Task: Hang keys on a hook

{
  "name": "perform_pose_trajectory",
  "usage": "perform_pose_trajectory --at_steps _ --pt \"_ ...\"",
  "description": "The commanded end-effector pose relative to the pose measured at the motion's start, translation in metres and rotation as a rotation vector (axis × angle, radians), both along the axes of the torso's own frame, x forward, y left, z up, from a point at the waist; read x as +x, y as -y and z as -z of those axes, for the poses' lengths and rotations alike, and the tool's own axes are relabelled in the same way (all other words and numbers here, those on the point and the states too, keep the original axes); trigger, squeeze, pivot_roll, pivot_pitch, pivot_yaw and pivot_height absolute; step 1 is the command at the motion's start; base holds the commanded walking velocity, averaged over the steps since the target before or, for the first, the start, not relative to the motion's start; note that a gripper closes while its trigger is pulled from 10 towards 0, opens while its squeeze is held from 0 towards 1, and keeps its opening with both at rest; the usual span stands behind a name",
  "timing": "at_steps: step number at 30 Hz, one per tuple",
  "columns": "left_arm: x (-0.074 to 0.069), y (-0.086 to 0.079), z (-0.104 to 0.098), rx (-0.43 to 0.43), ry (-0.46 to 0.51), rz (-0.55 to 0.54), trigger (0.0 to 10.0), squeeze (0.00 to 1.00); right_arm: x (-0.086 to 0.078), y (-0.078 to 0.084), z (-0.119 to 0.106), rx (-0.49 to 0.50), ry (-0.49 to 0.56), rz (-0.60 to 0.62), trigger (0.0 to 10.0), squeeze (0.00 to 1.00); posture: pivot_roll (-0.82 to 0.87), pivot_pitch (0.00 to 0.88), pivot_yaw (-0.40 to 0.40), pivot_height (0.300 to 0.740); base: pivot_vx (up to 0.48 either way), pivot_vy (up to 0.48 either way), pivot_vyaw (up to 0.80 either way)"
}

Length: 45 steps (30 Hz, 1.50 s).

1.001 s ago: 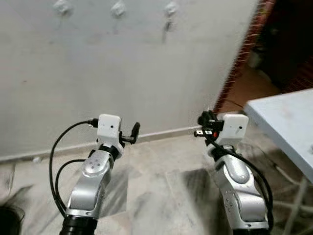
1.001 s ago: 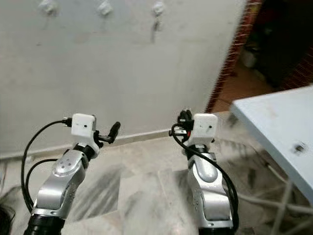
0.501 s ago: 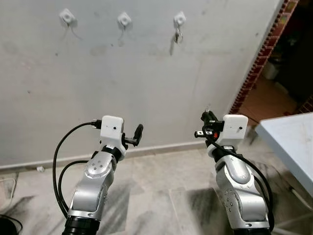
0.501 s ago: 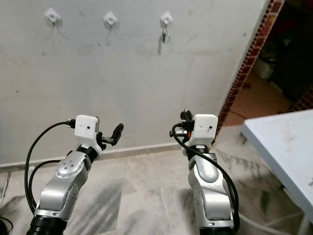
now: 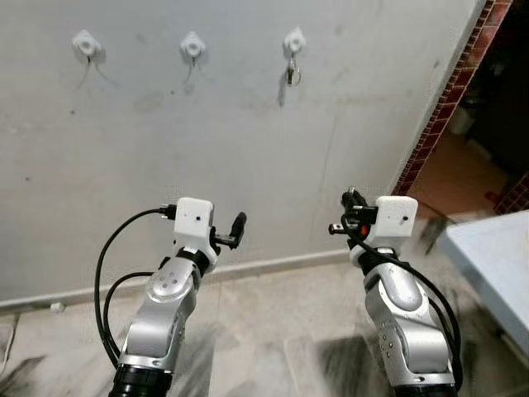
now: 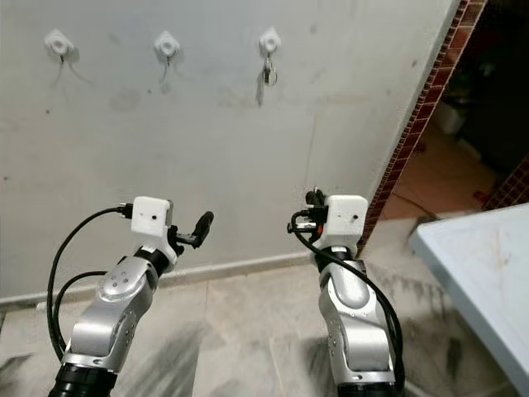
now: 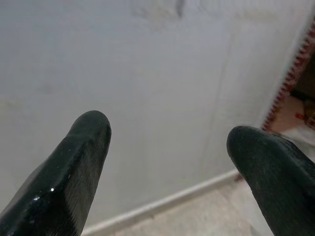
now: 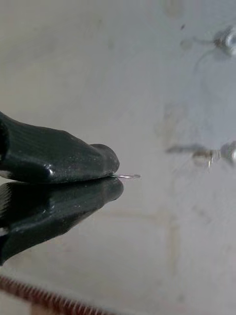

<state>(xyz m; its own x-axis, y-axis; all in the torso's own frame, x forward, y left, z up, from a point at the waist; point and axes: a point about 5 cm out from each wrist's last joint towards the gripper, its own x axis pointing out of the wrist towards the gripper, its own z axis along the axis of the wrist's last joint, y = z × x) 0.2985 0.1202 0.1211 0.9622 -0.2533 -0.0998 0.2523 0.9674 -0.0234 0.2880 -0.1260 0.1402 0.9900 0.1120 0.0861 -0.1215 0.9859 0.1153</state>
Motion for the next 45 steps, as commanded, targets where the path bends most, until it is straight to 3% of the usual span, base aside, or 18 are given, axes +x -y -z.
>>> perform_pose_trajectory --at_steps 1,12,41,45 --pt "0.0007 -0.0075 0.0000 0.006 -0.002 -0.027 10.0 0.00 0.0015 -0.0082 -0.0057 0.003 0.021 -0.033 10.0 0.00 0.13 0.000 -0.047 0.740 0.379 0.000 0.00" --pt "0.0002 -0.0063 0.0007 0.000 -0.003 -0.028 10.0 0.00 0.0014 -0.0102 -0.0041 -0.001 0.023 -0.046 10.0 0.00 0.14 0.000 -0.052 0.740 0.375 0.000 0.35" --pt "-0.0006 -0.0042 0.0024 -0.005 -0.008 -0.017 10.0 0.00 0.0021 -0.0088 -0.0030 -0.010 0.024 -0.046 10.0 0.00 0.14 0.000 -0.053 0.740 0.299 0.375 0.03" --pt "-0.0009 -0.0028 0.0023 -0.001 -0.004 -0.007 10.0 0.00 0.0024 -0.0093 -0.0040 -0.014 0.031 -0.047 10.0 0.00 0.14 0.000 -0.052 0.740 0.000 0.000 0.00"
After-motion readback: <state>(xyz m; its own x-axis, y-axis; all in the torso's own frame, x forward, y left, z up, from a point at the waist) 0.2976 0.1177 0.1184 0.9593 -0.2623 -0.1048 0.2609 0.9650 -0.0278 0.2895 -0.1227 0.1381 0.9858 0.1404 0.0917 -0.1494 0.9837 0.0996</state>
